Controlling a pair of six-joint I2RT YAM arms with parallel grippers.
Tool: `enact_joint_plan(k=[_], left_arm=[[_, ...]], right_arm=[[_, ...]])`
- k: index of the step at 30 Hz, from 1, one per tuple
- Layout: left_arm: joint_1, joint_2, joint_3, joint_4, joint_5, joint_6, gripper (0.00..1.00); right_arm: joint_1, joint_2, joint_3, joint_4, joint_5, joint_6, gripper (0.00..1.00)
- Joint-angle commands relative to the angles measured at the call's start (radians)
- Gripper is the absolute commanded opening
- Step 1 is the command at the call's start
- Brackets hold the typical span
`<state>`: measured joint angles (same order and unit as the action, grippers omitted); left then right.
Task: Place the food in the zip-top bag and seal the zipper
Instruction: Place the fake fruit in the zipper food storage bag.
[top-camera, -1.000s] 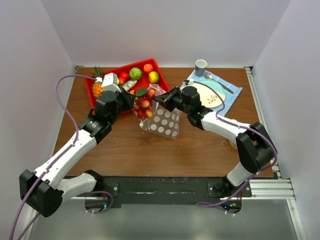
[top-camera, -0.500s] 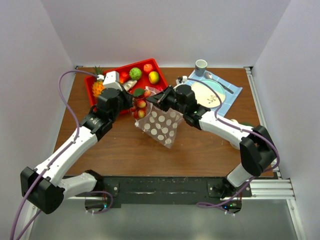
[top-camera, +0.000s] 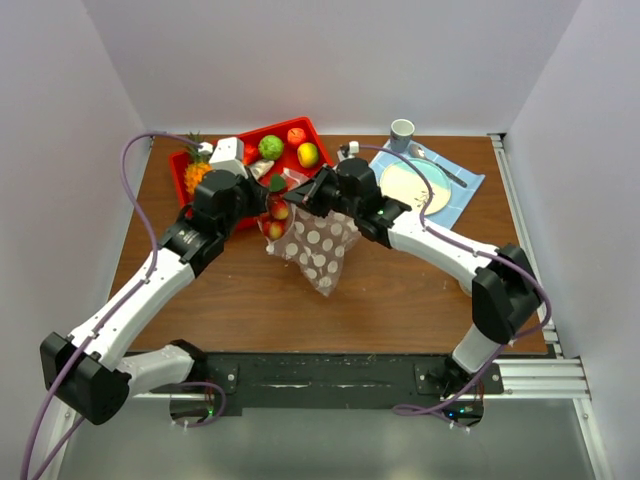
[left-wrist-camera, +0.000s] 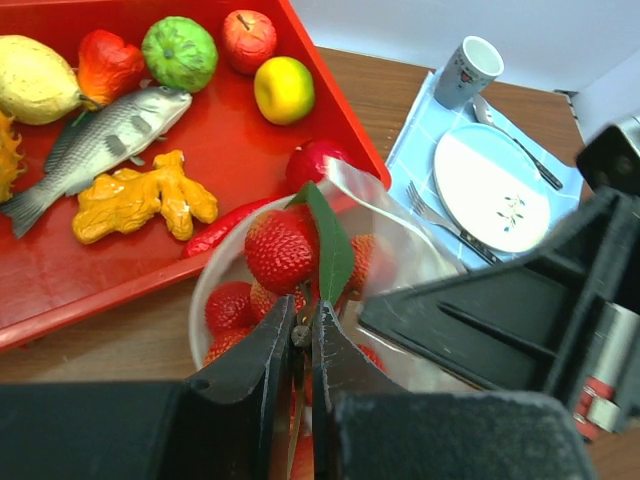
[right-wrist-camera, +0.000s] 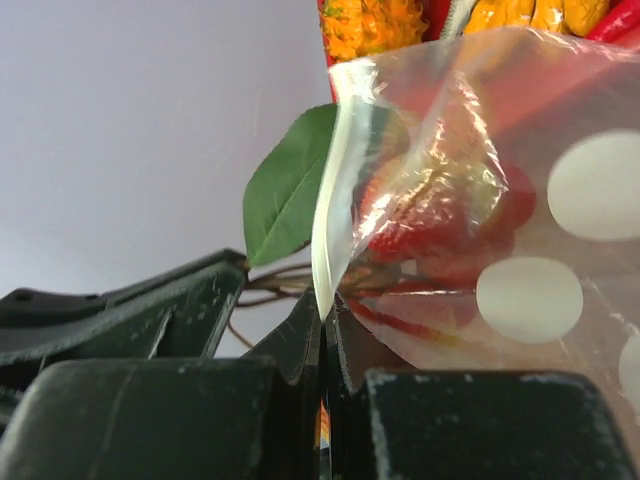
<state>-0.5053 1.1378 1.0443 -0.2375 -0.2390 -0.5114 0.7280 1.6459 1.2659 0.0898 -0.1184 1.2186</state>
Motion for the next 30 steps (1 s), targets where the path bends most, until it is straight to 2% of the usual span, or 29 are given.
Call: enact_joint_plan(k=[1,11,24,30], left_arm=[[-0.007,-0.027,0.048,0.01,0.093,0.01,0.0],[-0.007,-0.033,0.028,0.009,0.126,-0.006,0.0],[-0.006,0.023,0.031,0.003,-0.034,0.02,0.0],[-0.006,0.048,0.077,-0.017,-0.054,0.016,0.0]], right_arm=[[0.007,0.054,0.124,-0.059,-0.023,-0.057,0.0],[0.008,0.086,0.15,-0.065,-0.056,-0.065,0.0],[0.013,0.011,0.11,-0.053,-0.075,-0.054,0.0],[0.024,0.003,0.087,-0.048,-0.083,-0.053,0.0]])
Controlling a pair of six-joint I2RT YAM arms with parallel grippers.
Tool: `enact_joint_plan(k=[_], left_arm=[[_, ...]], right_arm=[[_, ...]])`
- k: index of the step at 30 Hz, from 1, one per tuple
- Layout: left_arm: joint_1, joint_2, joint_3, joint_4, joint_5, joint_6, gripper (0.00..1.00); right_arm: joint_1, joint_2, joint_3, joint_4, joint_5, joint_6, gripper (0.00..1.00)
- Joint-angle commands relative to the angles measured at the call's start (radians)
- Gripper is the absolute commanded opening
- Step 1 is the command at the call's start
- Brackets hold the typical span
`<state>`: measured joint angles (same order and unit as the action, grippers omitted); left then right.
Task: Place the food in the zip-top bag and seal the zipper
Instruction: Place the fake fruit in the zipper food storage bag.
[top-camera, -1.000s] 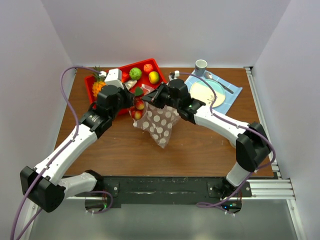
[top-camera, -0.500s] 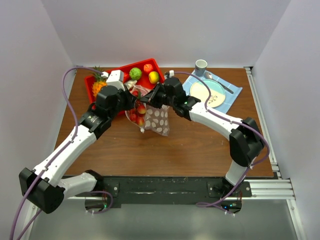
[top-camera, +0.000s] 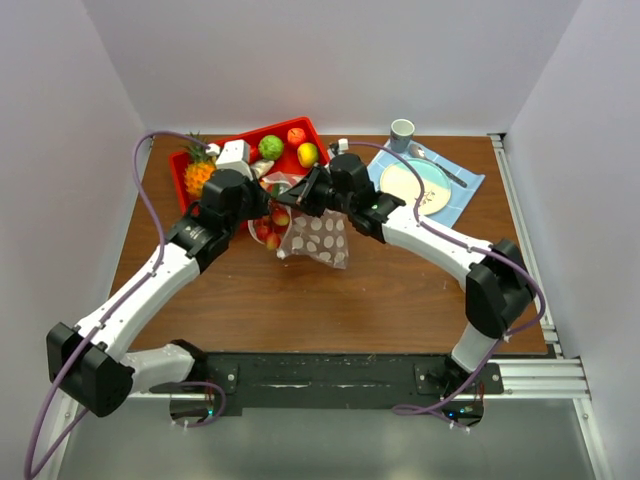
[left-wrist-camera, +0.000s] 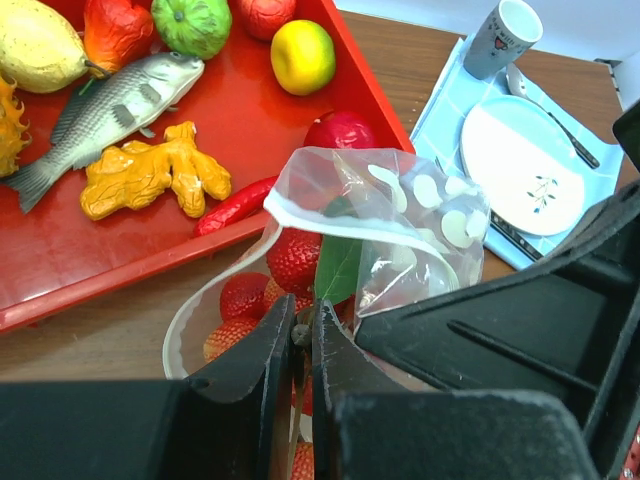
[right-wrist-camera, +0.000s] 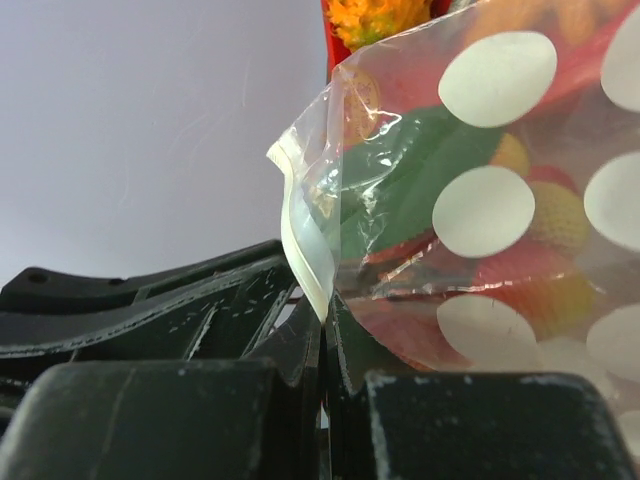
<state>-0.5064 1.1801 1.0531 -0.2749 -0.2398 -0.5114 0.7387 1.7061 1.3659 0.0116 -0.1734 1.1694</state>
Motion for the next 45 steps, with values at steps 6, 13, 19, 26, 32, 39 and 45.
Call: enact_joint_plan(k=[6,13,19,26,32,39,45], left_arm=[[-0.004,0.027,0.134,-0.032,-0.067,-0.021,0.0],[-0.004,0.033,0.116,-0.029,-0.061,-0.047,0.0],[-0.004,0.033,0.039,0.028,-0.073,-0.047,0.0],[-0.004,0.039,0.01,0.043,-0.085,-0.042,0.0],[-0.004,0.05,0.01,0.033,-0.134,-0.023,0.0],[-0.003,0.043,0.056,0.02,-0.164,0.007,0.0],[-0.017,0.036,0.085,-0.003,-0.148,0.027,0.0]], right_arm=[[0.041,-0.022,-0.014,0.04,-0.023,-0.004,0.0],[0.062,-0.006,0.012,0.039,-0.025,-0.002,0.0],[0.064,-0.019,0.042,0.028,-0.032,-0.004,0.0],[0.064,-0.029,0.038,0.033,-0.034,0.003,0.0],[0.064,-0.037,0.039,0.059,-0.051,0.029,0.0],[0.064,-0.049,-0.004,0.091,-0.069,0.052,0.0],[0.062,-0.007,-0.047,0.21,-0.127,0.13,0.0]])
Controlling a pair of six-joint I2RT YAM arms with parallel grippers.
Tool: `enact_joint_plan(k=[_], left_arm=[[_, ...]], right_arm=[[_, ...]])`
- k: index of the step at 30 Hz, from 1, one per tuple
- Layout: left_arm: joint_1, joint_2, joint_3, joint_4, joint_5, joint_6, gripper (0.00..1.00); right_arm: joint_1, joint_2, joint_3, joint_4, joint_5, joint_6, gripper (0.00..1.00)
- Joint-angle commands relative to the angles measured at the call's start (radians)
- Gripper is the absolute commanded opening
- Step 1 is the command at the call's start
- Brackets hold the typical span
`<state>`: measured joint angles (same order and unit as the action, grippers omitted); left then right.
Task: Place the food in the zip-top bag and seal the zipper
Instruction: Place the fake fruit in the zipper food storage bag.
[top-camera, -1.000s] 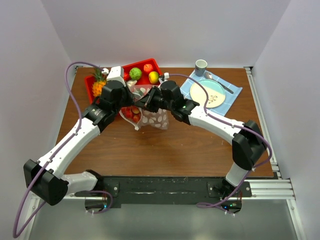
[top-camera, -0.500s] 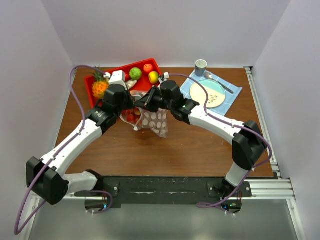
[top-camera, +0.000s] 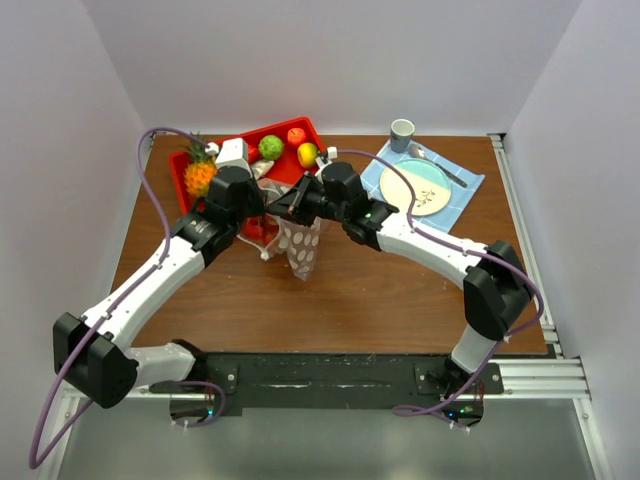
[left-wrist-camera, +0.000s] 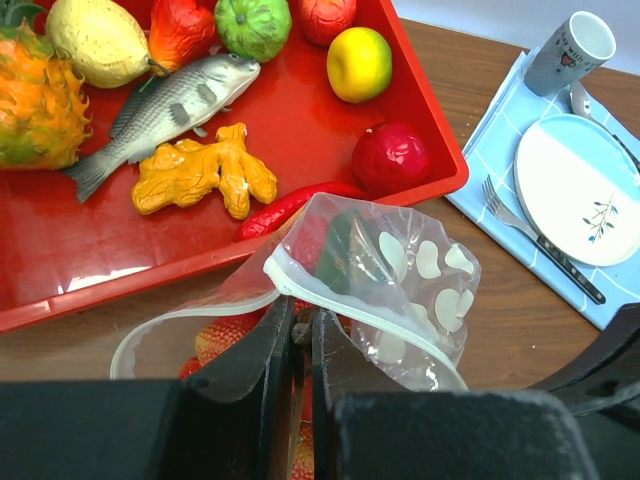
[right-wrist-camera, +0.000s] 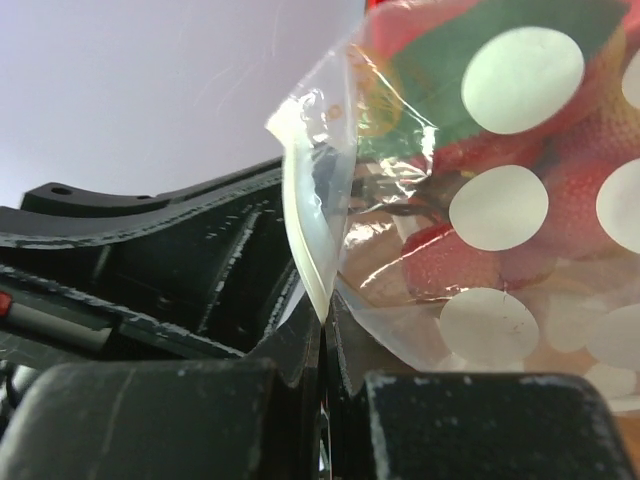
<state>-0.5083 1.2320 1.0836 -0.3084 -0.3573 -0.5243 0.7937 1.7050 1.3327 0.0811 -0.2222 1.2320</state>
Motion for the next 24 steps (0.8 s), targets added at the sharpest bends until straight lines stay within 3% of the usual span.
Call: enact_joint_plan(k=[1,10,15,17,24], left_arm=[[-0.019,-0.017,0.055,0.028,-0.04,0.044,0.0],[-0.036,-0.013,0.058,0.017,-0.026,0.07,0.0],[-0.035,-0.009,0.038,0.022,-0.029,0.07,0.01],[-0.036,-0.008,0.027,0.029,-0.029,0.067,0.06],[-0.035,0.017,0.033,0.038,-0.06,0.075,0.07]], right_arm=[[0.009,0.007,-0.021,0.157,-0.085,0.087,0.0],[0.006,0.045,-0.03,0.296,-0.144,0.187,0.0],[-0.013,0.019,-0.05,0.302,-0.137,0.19,0.0],[-0.022,0.015,-0.066,0.312,-0.138,0.201,0.0],[-0.027,-0.002,-0.09,0.362,-0.149,0.231,0.0]])
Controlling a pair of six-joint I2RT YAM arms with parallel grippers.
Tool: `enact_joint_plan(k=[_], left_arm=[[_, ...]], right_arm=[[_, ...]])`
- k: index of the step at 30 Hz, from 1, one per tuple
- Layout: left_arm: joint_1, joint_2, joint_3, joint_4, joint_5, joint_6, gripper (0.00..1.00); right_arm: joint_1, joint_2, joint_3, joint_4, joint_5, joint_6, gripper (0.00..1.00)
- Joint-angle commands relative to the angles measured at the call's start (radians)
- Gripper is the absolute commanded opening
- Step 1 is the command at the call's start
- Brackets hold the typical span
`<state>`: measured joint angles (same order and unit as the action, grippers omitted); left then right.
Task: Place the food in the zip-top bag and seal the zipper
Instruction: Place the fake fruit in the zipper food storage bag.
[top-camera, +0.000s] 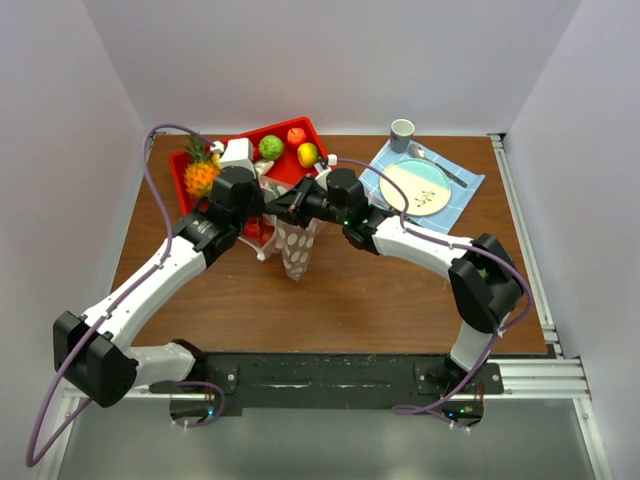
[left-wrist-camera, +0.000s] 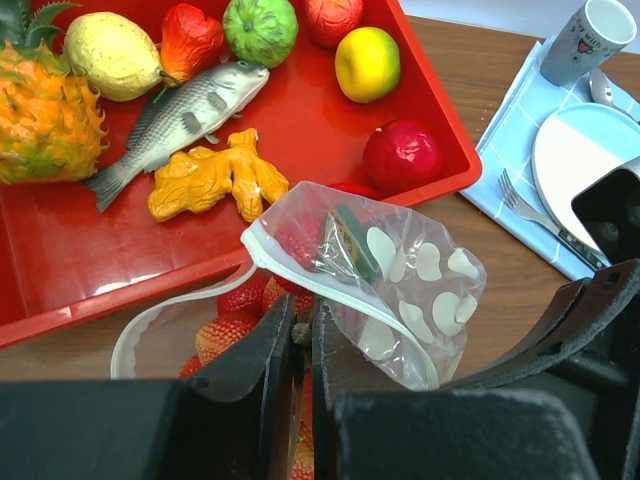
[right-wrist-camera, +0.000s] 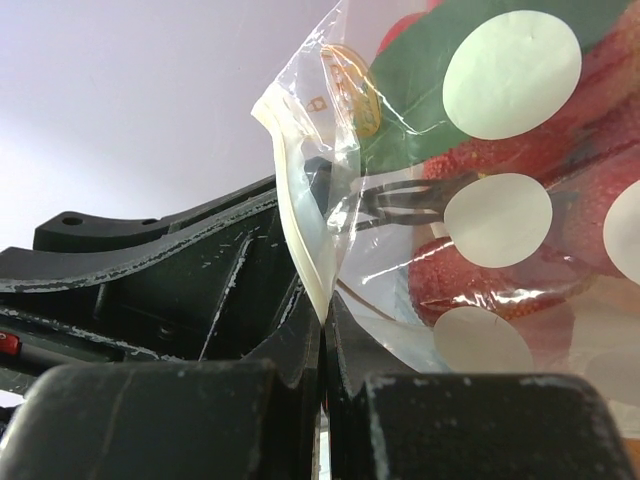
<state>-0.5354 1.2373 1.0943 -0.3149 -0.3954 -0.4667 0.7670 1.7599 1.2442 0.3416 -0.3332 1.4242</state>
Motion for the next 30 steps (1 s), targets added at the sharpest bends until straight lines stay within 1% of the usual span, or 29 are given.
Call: enact_joint_plan(k=[1,6,8,9,12,16,21,25,27,30], left_arm=[[-0.008,0.013,0.032,0.043,-0.04,0.019,0.0],[-0.008,0.002,0.079,0.057,-0.046,0.037,0.0],[-0.008,0.002,0.105,0.051,-0.04,0.042,0.0],[-0.008,0.004,0.114,0.048,-0.039,0.043,0.0],[-0.006,-0.001,0.144,0.025,-0.037,0.053,0.0],[-0.008,-0.001,0.193,-0.016,-0.037,0.072,0.0],[-0.017,0.025,0.219,-0.075,-0.043,0.112,0.0],[-0.046,0.062,0.168,-0.078,-0.095,0.125,0.0],[-0.055,0.067,0.138,-0.05,-0.092,0.119,0.0],[-0.057,0.074,0.085,-0.003,-0.085,0.114,0.0]], right_arm=[[-0.003,-0.065,-0.005,0.103,-0.04,0.044,0.0],[-0.006,-0.079,-0.014,0.1,-0.033,0.038,0.0],[-0.005,-0.07,-0.037,0.137,-0.041,0.068,0.0],[-0.008,-0.062,-0.045,0.187,-0.047,0.085,0.0],[-0.002,-0.03,-0.046,0.264,-0.067,0.154,0.0],[0.003,-0.014,-0.017,0.289,-0.072,0.194,0.0],[0.008,0.009,-0.051,0.338,-0.075,0.22,0.0],[0.006,0.067,-0.126,0.419,-0.076,0.257,0.0],[0.006,0.087,-0.141,0.454,-0.076,0.266,0.0],[0.006,0.101,-0.158,0.453,-0.073,0.262,0.0]])
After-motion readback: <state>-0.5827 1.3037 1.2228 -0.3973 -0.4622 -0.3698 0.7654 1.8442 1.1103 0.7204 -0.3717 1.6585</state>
